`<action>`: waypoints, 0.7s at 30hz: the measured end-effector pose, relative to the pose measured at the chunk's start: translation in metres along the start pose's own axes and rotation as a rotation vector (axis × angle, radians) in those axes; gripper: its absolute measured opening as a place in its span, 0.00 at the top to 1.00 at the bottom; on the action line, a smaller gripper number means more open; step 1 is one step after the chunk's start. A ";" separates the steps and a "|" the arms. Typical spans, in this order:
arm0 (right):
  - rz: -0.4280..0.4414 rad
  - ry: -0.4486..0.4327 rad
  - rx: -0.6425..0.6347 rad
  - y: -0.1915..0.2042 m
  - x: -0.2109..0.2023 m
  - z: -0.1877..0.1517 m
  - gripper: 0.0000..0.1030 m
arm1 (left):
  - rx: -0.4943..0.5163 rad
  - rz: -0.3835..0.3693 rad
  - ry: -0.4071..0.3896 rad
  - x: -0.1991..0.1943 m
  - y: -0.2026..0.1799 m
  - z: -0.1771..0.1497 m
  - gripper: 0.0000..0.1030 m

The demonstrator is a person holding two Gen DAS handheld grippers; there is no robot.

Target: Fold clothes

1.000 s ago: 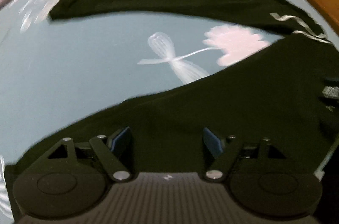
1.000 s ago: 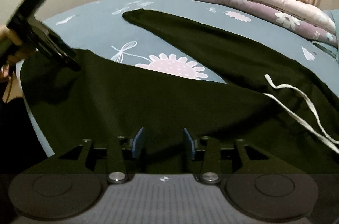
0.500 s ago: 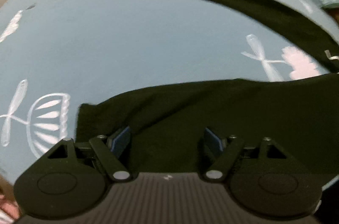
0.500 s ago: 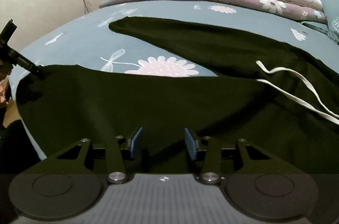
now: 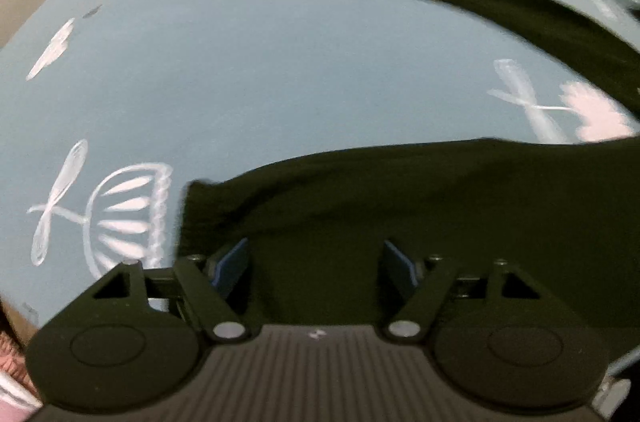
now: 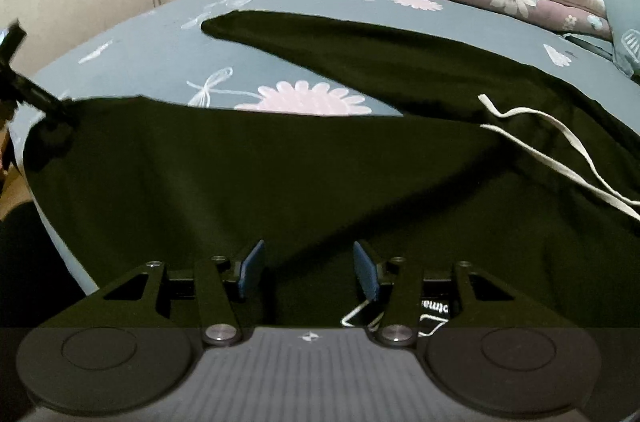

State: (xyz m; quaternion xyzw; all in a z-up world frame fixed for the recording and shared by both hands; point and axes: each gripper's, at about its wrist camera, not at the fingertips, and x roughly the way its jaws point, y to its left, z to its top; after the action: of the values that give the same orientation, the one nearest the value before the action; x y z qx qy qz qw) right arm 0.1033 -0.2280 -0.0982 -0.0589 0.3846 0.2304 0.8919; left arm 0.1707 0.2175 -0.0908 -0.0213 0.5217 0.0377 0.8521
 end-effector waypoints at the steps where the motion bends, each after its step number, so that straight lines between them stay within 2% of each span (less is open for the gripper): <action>1: -0.011 -0.002 0.004 -0.002 0.004 0.003 0.47 | 0.019 -0.031 -0.012 -0.007 -0.011 0.002 0.29; 7: -0.055 0.013 -0.002 -0.010 0.051 0.026 0.46 | 0.249 -0.266 -0.055 -0.026 -0.106 0.021 0.27; 8: -0.068 -0.005 0.006 -0.012 0.059 0.030 0.41 | 0.281 -0.292 -0.051 -0.026 -0.117 0.023 0.27; 11: -0.080 -0.025 0.062 -0.019 0.071 0.040 0.39 | 0.380 -0.344 -0.039 -0.010 -0.158 0.025 0.27; 14: -0.081 -0.059 0.056 -0.019 0.059 0.042 0.39 | 0.450 -0.338 -0.021 0.013 -0.188 0.018 0.27; 16: -0.087 -0.070 0.038 -0.019 0.051 0.041 0.39 | 0.471 -0.276 -0.010 0.030 -0.190 0.017 0.26; 17: -0.088 -0.071 0.026 -0.020 0.049 0.041 0.39 | 0.475 -0.231 -0.014 0.036 -0.187 0.017 0.22; 18: -0.085 -0.061 0.018 -0.021 0.051 0.043 0.39 | 0.472 -0.224 -0.034 0.036 -0.180 0.017 0.21; 19: -0.082 -0.051 0.009 -0.022 0.053 0.045 0.39 | 0.450 -0.204 -0.037 0.037 -0.172 0.018 0.21; 21: -0.089 -0.029 -0.002 -0.023 0.064 0.050 0.39 | 0.336 -0.148 -0.019 0.042 -0.146 0.022 0.20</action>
State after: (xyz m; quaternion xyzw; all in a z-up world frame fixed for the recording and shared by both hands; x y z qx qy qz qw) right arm 0.1855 -0.2108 -0.1109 -0.0737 0.3681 0.1917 0.9068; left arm 0.2218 0.0755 -0.1189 0.0832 0.5095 -0.1127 0.8490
